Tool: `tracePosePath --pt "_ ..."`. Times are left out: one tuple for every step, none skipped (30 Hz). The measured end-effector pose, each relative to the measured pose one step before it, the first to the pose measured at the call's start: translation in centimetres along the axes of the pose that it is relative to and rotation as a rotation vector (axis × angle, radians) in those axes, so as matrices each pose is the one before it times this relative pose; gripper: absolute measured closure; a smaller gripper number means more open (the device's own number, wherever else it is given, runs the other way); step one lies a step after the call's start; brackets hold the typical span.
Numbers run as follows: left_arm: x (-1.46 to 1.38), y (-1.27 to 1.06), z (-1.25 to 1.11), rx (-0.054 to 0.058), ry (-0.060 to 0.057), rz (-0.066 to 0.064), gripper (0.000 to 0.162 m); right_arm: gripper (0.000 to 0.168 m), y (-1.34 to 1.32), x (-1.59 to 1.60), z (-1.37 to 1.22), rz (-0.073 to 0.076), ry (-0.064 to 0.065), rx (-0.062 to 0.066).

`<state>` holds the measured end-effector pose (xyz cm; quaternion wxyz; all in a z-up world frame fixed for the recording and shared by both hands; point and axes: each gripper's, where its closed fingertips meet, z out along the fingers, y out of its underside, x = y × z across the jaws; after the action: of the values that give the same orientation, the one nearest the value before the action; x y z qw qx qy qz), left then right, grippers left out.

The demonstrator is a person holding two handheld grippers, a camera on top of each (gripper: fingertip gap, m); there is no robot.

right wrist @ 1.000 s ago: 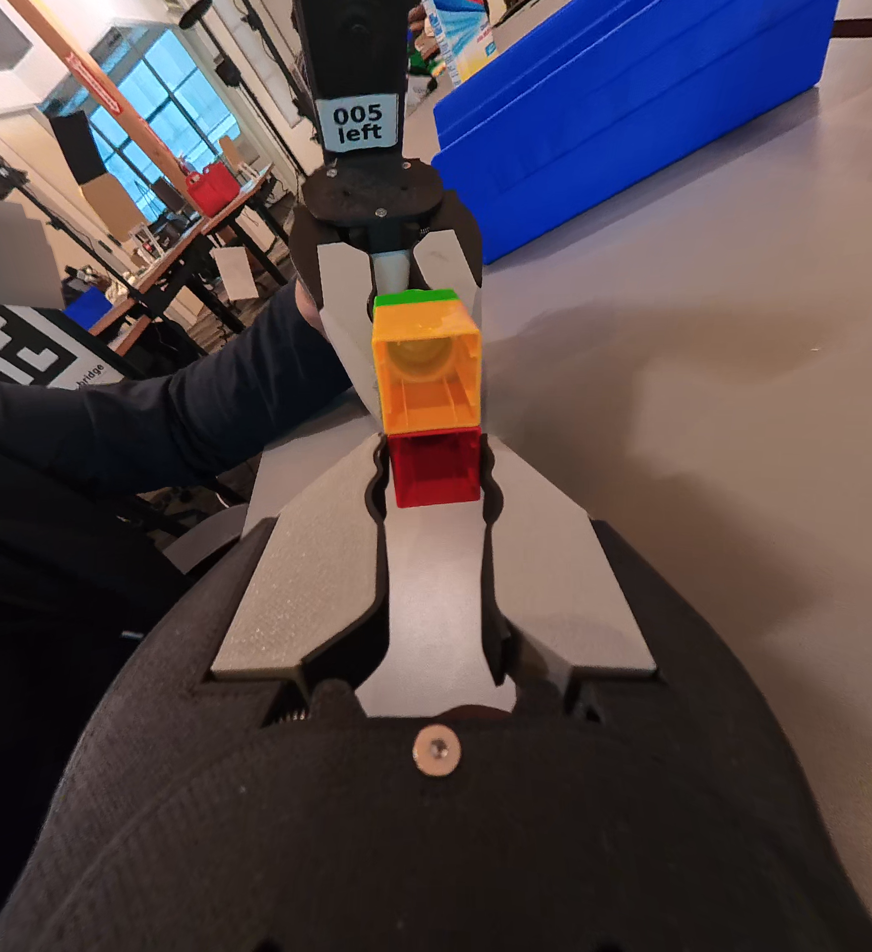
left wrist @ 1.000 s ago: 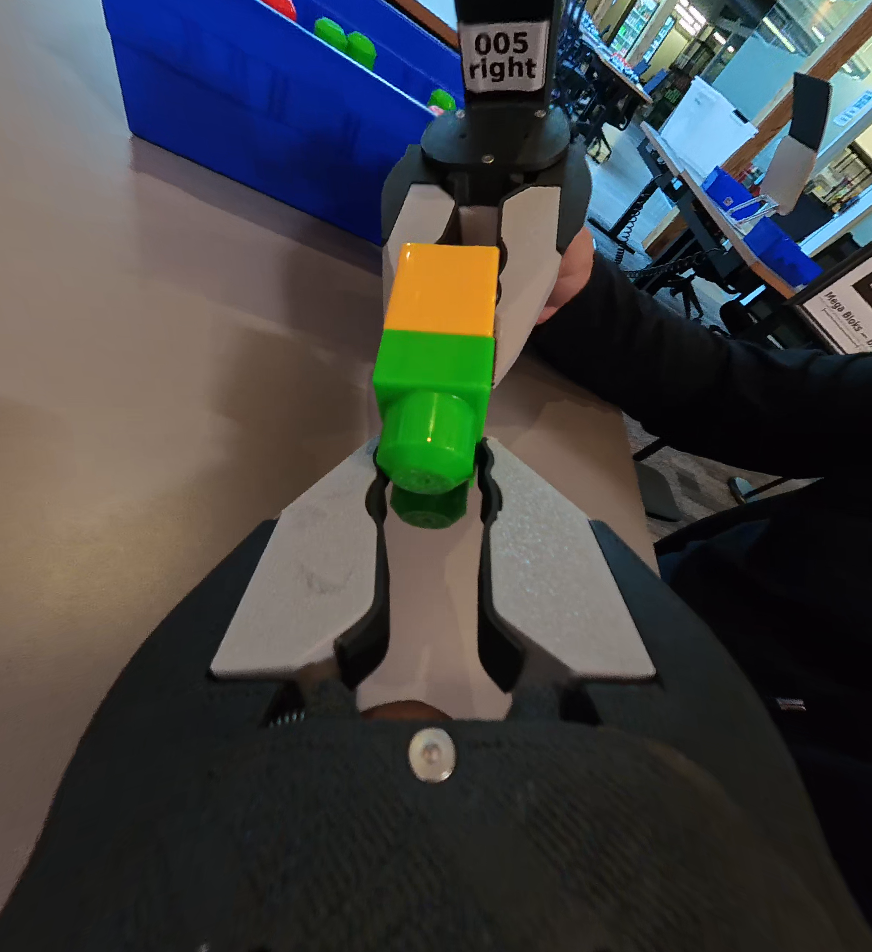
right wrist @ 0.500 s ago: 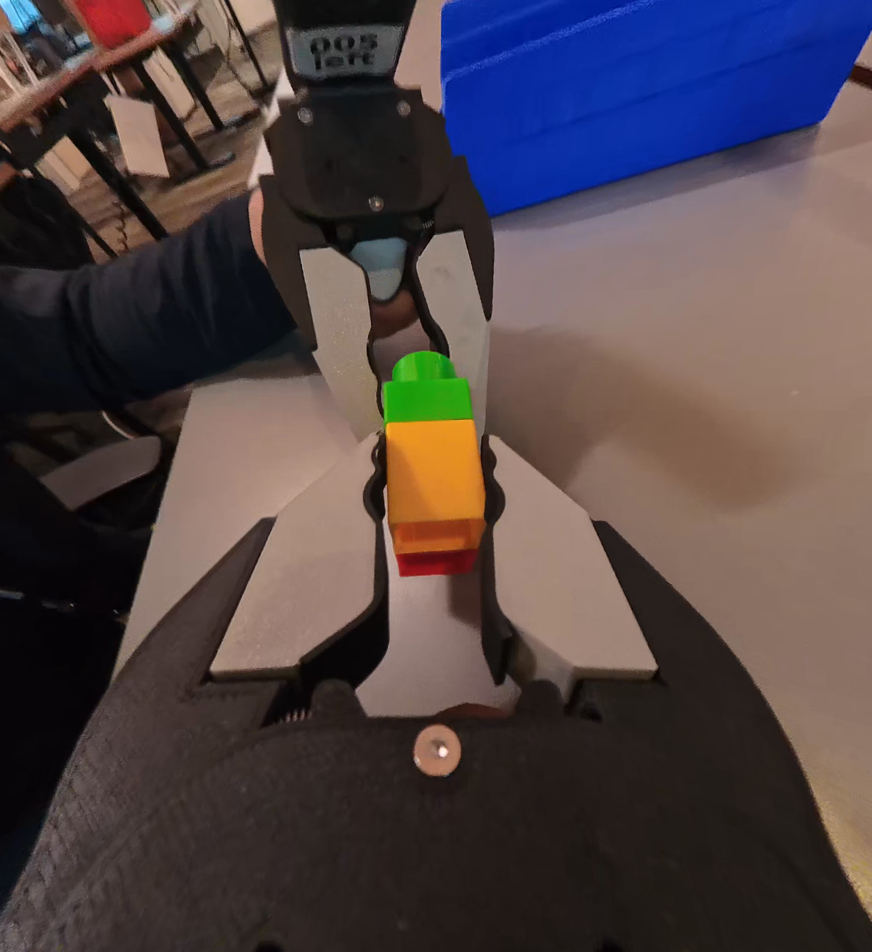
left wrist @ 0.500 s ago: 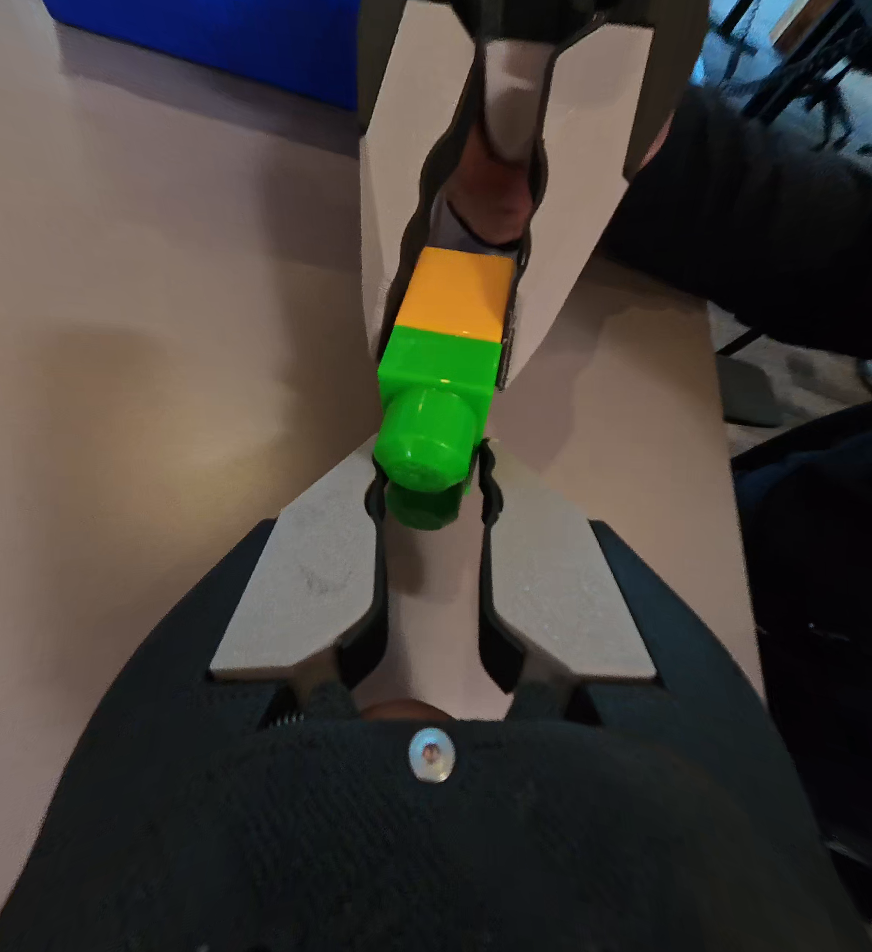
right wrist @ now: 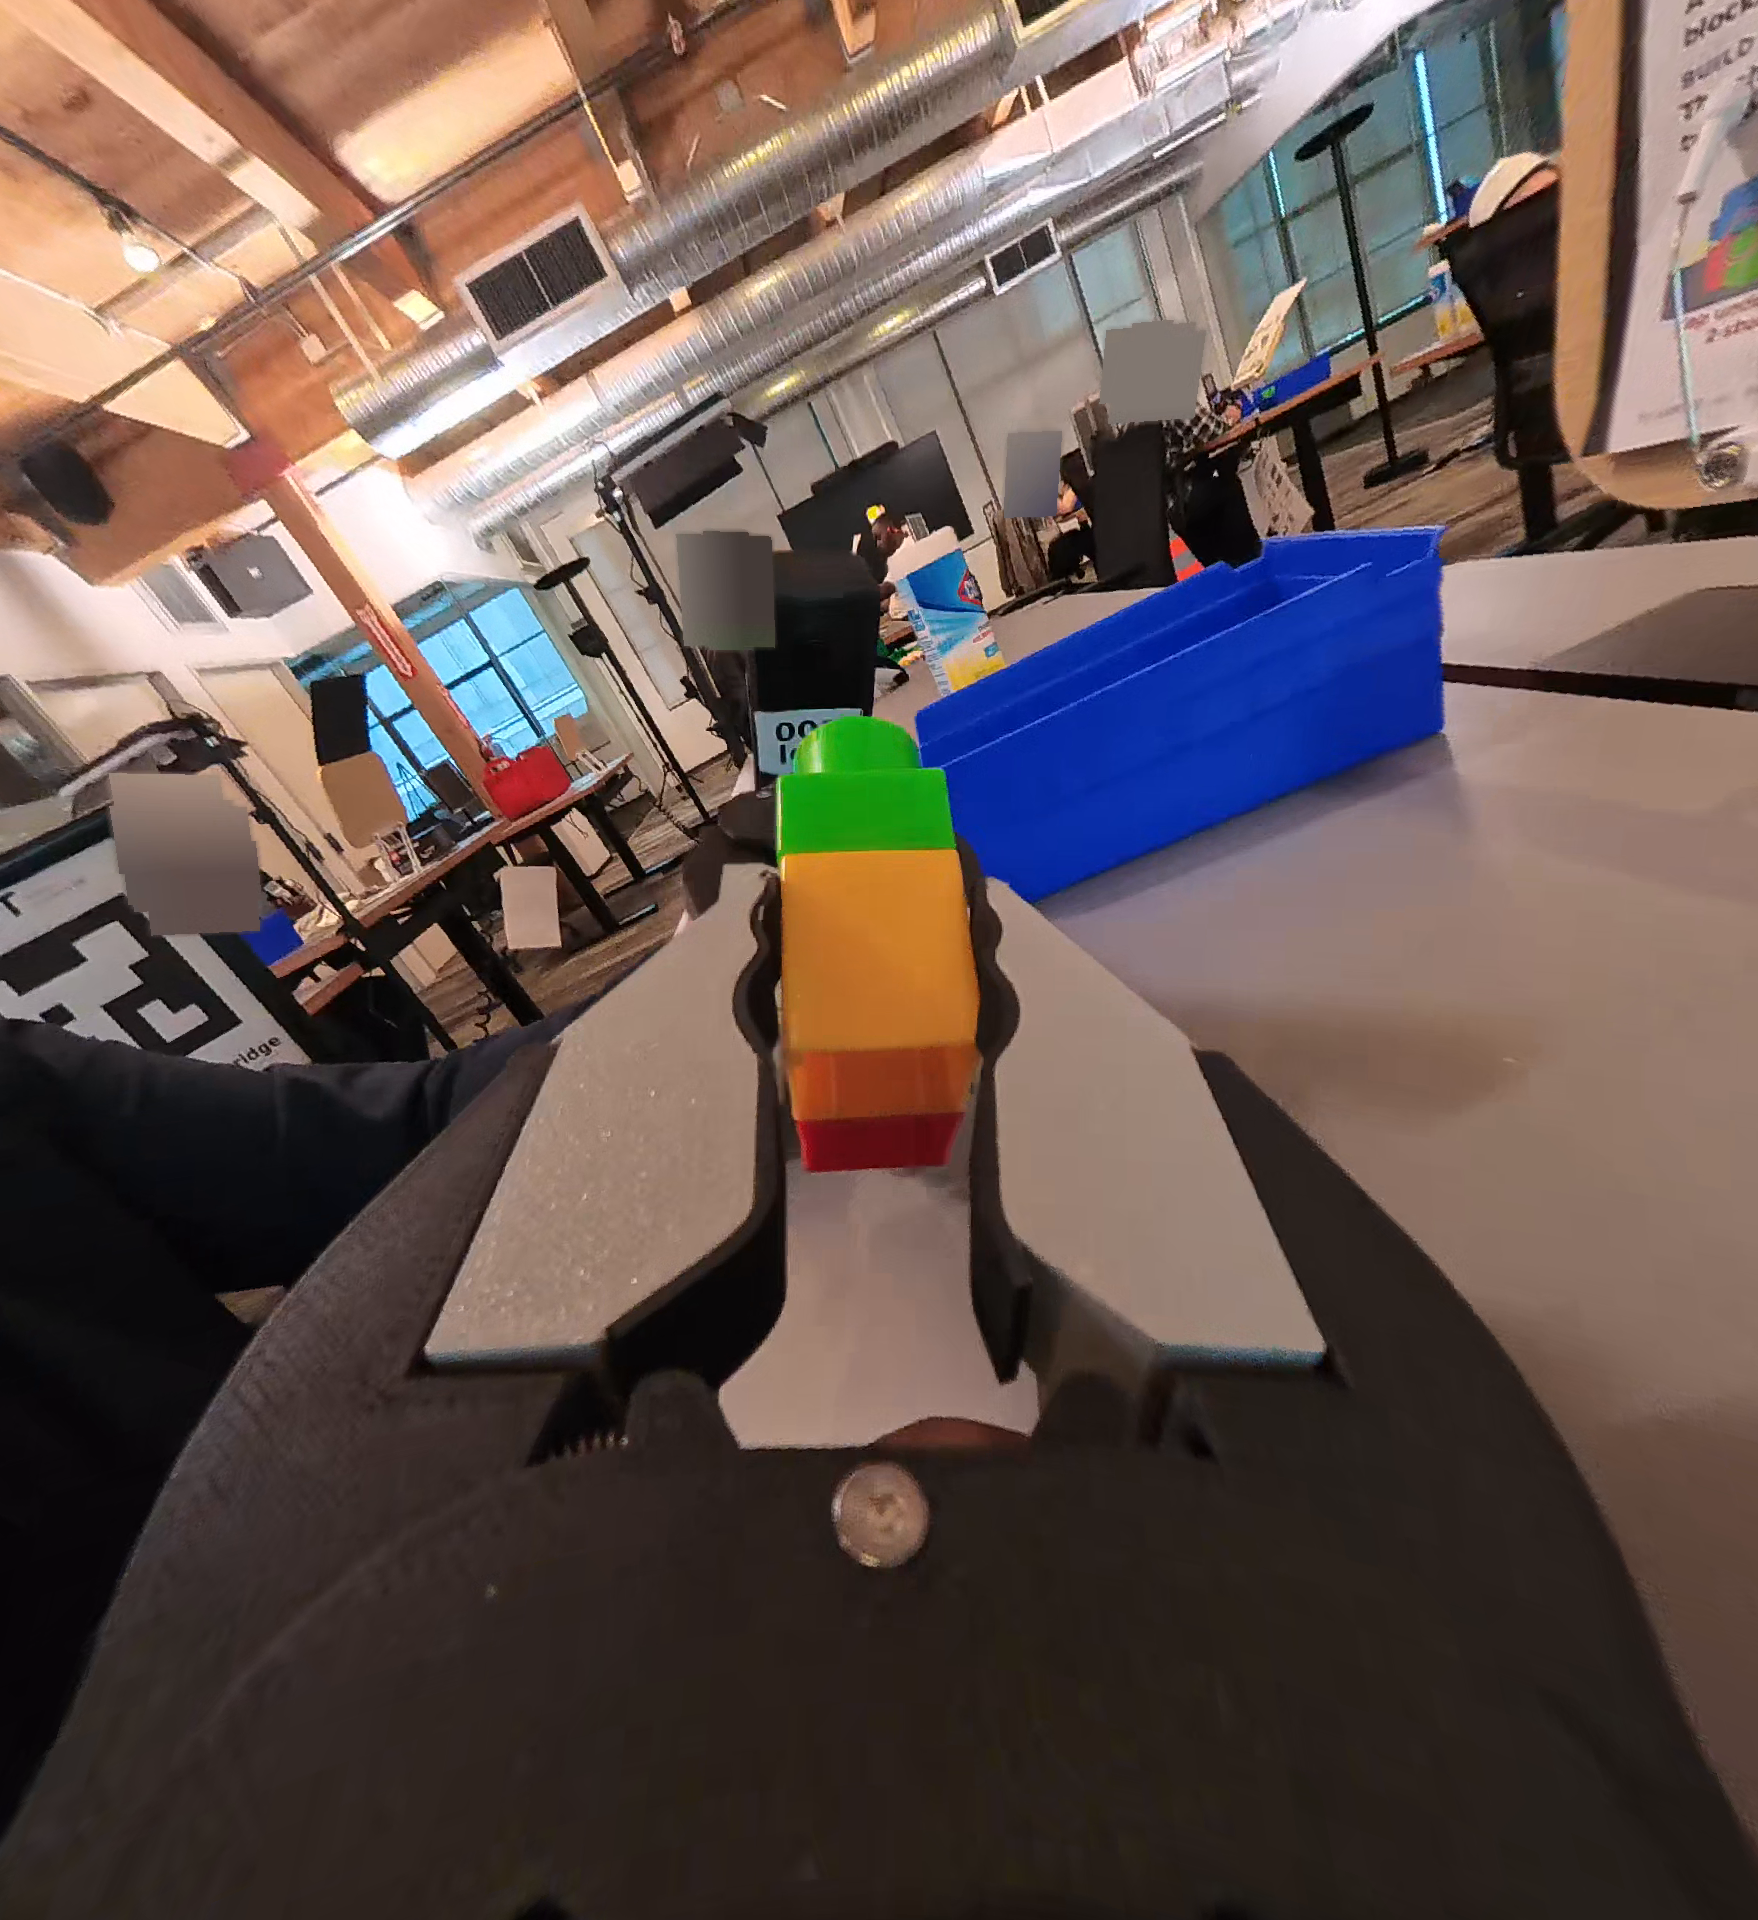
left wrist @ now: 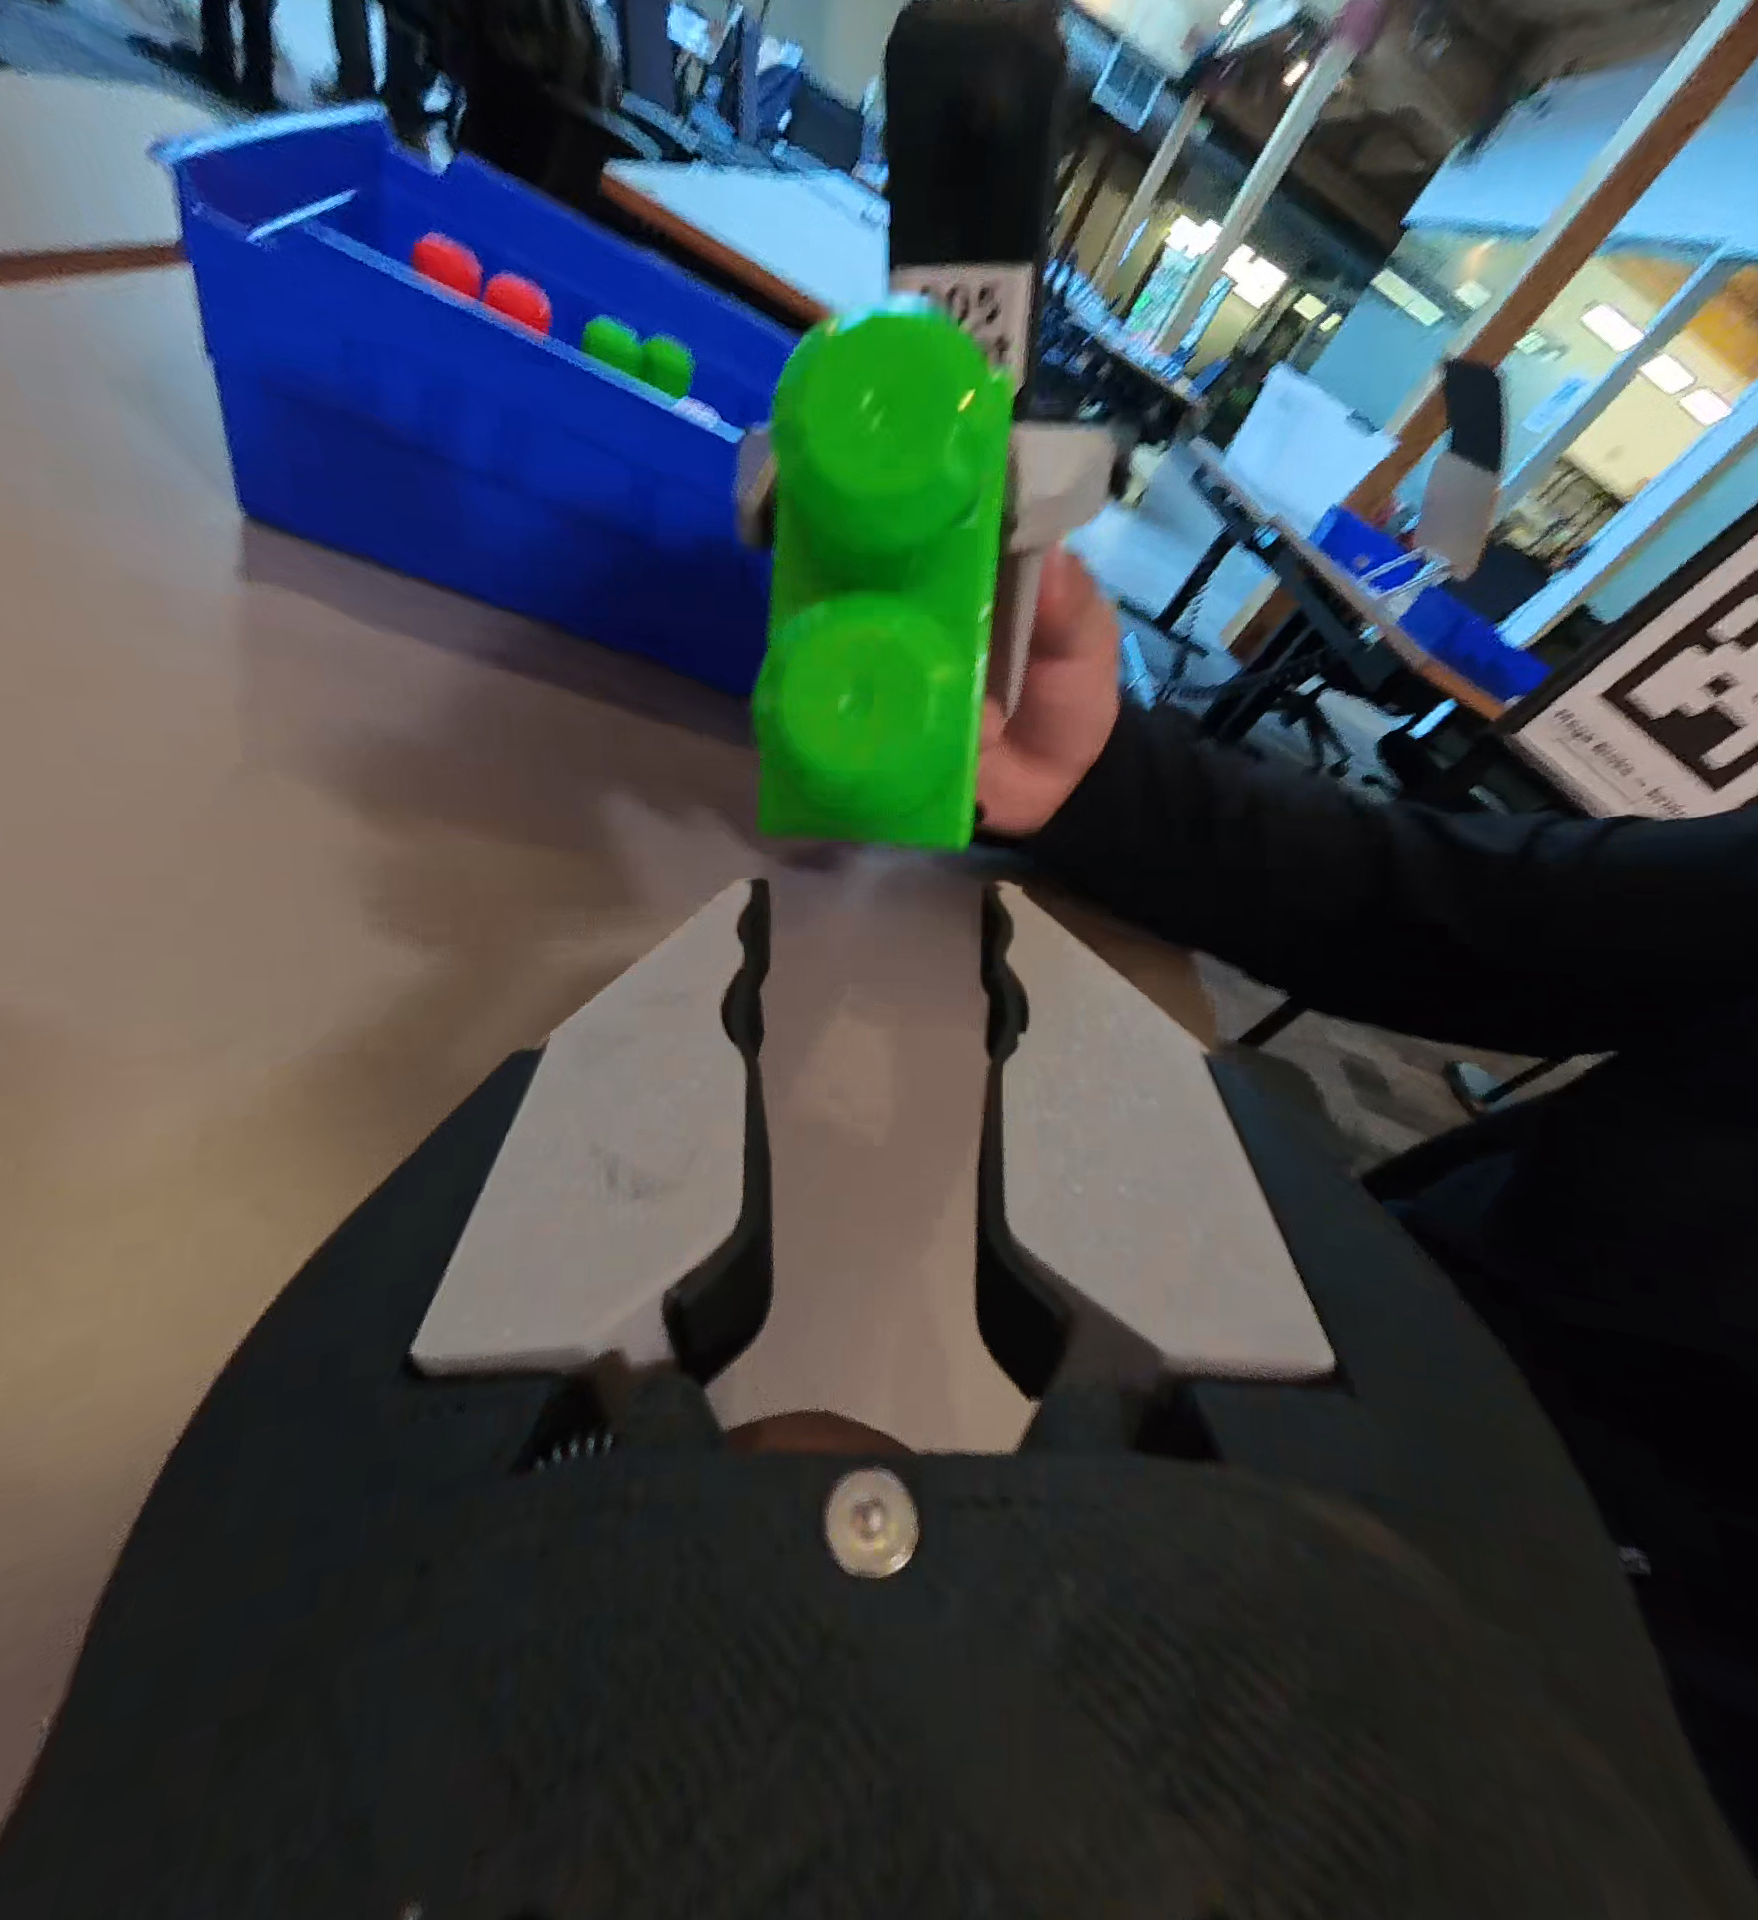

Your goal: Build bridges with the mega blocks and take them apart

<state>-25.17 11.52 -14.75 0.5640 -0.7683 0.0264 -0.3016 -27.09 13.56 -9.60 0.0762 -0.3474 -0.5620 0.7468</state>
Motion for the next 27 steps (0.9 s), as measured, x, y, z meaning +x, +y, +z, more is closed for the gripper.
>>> tracePosePath --pt "0.575 -0.445 0.110 0.0249 0.0258 -0.0050 0.123 0.135 0.049 -0.220 0.367 -0.0144 -0.0009 0.0034" --pt "-0.023 -0.121 0.026 0.0050 -0.0080 -0.0019 0.126 0.135 -0.173 -0.214 0.219 -0.0114 -0.0017 0.0160" --pt "-0.211 -0.321 -0.071 0.0175 -0.0168 0.0086 0.125 0.135 -0.154 -0.187 0.105 -0.0039 -0.0072 0.0139" --pt "0.011 -0.449 -0.138 0.0271 -0.0005 0.0056 0.124 0.135 0.160 -0.166 0.137 0.0085 -0.0131 -0.0047" --pt "0.175 -0.462 -0.173 0.0286 0.0135 -0.0066 0.126 0.135 0.241 0.031 0.142 0.0060 -0.0024 -0.0042" --pt "-0.027 -0.283 -0.194 0.0160 0.0038 -0.0109 0.127 0.135 0.232 0.060 0.156 0.0042 -0.0008 -0.0011" --pt "-0.119 -0.135 -0.225 0.0050 -0.0025 0.0006 0.128 0.135 0.304 0.048 0.165 0.0091 -0.0034 -0.0113" --pt "-0.216 -0.128 -0.224 0.0053 -0.0129 0.0069 0.127 0.135 0.238 0.094 0.114 0.0033 0.0018 -0.0122" --pt "-0.110 -0.122 -0.201 0.0033 -0.0111 0.0126 0.128 0.135 0.203 0.034 0.097 -0.0030 0.0012 -0.0116" --pt "-0.023 -0.104 -0.200 -0.0008 -0.0089 0.0176 0.128 0.135 0.199 -0.065 0.091 -0.0028 -0.0034 -0.0113" --pt "0.111 -0.101 -0.195 -0.0026 -0.0022 0.0195 0.128 0.135 0.242 -0.156 0.062 0.0025 -0.0124 -0.0131" --pt "0.166 -0.212 -0.239 0.0023 0.0011 0.0140 0.128 0.135 0.402 -0.225 0.060 0.0124 -0.0242 -0.0219" --pt "0.245 -0.388 -0.260 0.0143 0.0094 0.0032 0.128 0.135 0.676 -0.262 0.089 0.0230 -0.0349 -0.0373" --pt "0.234 -0.322 -0.206 0.0135 0.0138 -0.0055 0.127 0.135 0.876 -0.260 0.179 0.0234 -0.0359 -0.0452" --pt "0.136 -0.084 -0.124 0.0041 0.0123 -0.0092 0.127 0.135 0.888 -0.128 0.292 0.0134 -0.0212 -0.0419" --pt "0.063 0.121 -0.065 -0.0054 0.0129 -0.0117 0.127 0.135 0.715 0.011 0.315 0.0047 -0.0059 -0.0360" --pt "-0.013 0.154 -0.050 -0.0071 0.0072 -0.0081 0.128 0.135 0.482 0.111 0.261 -0.0014 0.0061 -0.0285" --pt "-0.087 0.218 -0.032 -0.0116 -0.0004 -0.0013 0.128 0.135 0.272 0.170 0.109 -0.0055 0.0140 -0.0233" --pt "-0.202 0.328 -0.051 -0.0205 -0.0110 0.0082 0.128 0.135 0.051 0.236 -0.043 -0.0114 0.0233 -0.0147" --pt "-0.236 0.394 -0.051 -0.0269 -0.0160 0.0161 0.128 0.135 -0.076 0.247 -0.150 -0.0211 0.0317 -0.0075" --pt "-0.095 0.375 0.003 -0.0247 -0.0088 0.0137 0.128 0.134 -0.143 0.196 -0.203 -0.0286 0.0345 -0.0031" --pt "0.028 0.417 0.082 -0.0258 0.0015 0.0051 0.128 0.132 -0.245 0.025 -0.197 -0.0285 0.0240 0.0057" --pt "0.058 0.367 0.173 -0.0196 0.0044 -0.0020 0.128 0.129 -0.248 -0.067 -0.115 -0.0189 0.0134 0.0089" --pt "0.099 0.357 0.257 -0.0171 0.0092 -0.0069 0.128 0.126 -0.089 -0.123 0.004 -0.0079 0.0028 0.0026" --pt "0.139 0.402 0.308 -0.0204 0.0113 -0.0053 0.128 0.125 0.123 -0.121 0.143 -0.0005 -0.0035 -0.0077" --pt "0.056 0.347 0.341 -0.0166 0.0020 0.0038 0.128 0.125 0.314 0.018 0.224 0.0006 0.0013 -0.0181" --pt "-0.077 0.382 0.299 -0.0199 -0.0082 0.0075 0.128 0.125 0.388 0.114 0.222 -0.0014 0.0074 -0.0209"
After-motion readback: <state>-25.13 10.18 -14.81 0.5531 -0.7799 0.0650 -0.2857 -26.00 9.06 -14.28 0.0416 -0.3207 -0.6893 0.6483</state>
